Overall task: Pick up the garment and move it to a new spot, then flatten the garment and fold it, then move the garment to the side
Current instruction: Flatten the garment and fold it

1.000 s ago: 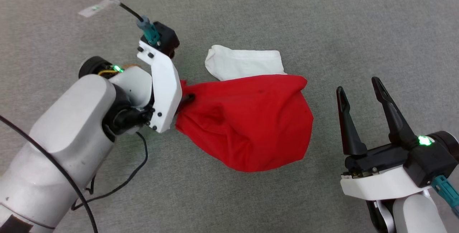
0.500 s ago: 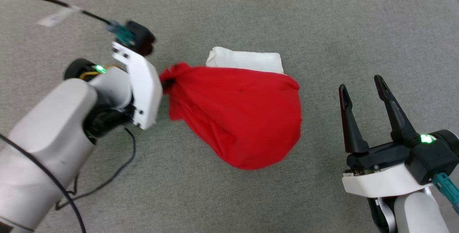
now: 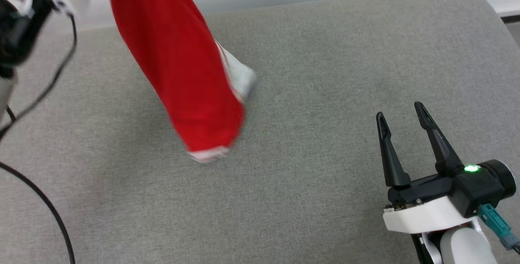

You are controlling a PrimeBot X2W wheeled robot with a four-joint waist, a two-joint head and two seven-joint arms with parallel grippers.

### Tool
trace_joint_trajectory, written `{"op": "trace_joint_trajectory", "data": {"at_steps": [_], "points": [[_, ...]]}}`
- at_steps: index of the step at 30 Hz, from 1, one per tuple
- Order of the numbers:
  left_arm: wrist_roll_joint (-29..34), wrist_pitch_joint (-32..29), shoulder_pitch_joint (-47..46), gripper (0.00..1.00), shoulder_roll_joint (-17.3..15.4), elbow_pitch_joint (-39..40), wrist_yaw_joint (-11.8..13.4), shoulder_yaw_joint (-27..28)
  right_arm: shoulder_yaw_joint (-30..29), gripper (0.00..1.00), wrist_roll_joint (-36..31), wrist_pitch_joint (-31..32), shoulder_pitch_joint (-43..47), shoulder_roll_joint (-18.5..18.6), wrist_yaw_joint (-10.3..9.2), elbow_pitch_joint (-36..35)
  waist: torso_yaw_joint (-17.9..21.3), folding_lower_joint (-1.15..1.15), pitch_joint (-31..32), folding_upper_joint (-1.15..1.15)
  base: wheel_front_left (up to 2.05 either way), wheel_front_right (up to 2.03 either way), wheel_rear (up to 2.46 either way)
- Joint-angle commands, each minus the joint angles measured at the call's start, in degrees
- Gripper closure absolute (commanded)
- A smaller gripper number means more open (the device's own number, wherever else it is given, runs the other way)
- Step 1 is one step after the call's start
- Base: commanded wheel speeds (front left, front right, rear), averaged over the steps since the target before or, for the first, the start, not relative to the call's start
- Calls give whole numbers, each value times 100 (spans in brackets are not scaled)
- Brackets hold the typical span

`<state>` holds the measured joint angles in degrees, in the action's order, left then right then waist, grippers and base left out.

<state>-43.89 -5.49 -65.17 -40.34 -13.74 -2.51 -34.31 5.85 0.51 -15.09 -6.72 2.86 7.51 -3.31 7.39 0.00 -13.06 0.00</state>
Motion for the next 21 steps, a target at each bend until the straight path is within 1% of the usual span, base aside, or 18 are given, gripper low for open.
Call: {"op": "trace_joint_trajectory", "data": {"at_steps": [1,4,7,10,13,17,21], "points": [[197,292,-247,100,51,171,145,103,6,0,-14,-11,75,3,-4,16,-41,0,93,0,0,0,0],[639,674,-543,100,106,423,354,113,5,0,-6,-11,101,2,-3,19,-56,0,137,0,0,0,0],[914,676,-552,100,272,642,392,-148,21,0,-5,-11,141,2,-3,16,-61,0,174,0,0,0,0],[1006,616,-374,100,392,779,425,-375,29,0,8,-11,166,3,-4,12,-50,0,186,0,0,0,0],[1102,480,184,100,684,1046,418,-940,-12,0,21,-11,209,2,-4,11,-32,0,206,0,0,0,0],[1125,343,1175,100,1238,1325,363,-1886,-104,0,-36,-11,210,3,-4,33,11,0,219,0,0,0,0],[1074,380,2095,100,1890,1136,159,-2846,-151,0,-75,-11,105,2,-4,39,92,0,199,0,0,0,0]]}}
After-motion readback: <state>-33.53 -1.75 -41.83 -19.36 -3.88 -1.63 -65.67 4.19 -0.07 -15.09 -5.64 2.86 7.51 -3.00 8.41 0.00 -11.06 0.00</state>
